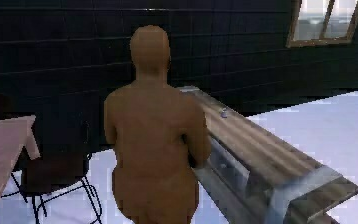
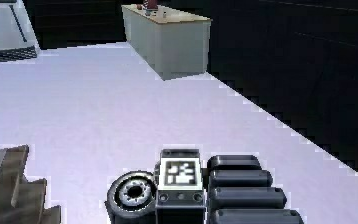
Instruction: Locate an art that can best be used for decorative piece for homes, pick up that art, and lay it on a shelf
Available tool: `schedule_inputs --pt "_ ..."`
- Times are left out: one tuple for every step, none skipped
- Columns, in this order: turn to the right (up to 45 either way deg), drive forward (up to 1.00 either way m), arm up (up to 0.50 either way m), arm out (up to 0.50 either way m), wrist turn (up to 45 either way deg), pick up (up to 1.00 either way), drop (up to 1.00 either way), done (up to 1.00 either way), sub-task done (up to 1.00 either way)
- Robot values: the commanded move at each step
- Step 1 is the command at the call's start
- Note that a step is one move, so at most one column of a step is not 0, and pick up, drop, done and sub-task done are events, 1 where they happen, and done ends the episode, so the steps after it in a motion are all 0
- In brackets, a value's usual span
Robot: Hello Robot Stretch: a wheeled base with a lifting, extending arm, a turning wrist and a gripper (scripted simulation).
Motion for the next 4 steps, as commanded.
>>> schedule_inputs --pt "0.0 0.55 0.0 0.0 0.0 0.0 0.0 0.0 0.0" --pt "45.0 0.0 0.0 0.0 0.0 0.0 0.0 0.0 0.0" --pt "45.0 0.0 0.0 0.0 0.0 0.0 0.0 0.0 0.0" --pt "3.0 0.0 0.0 0.0 0.0 0.0 0.0 0.0 0.0"
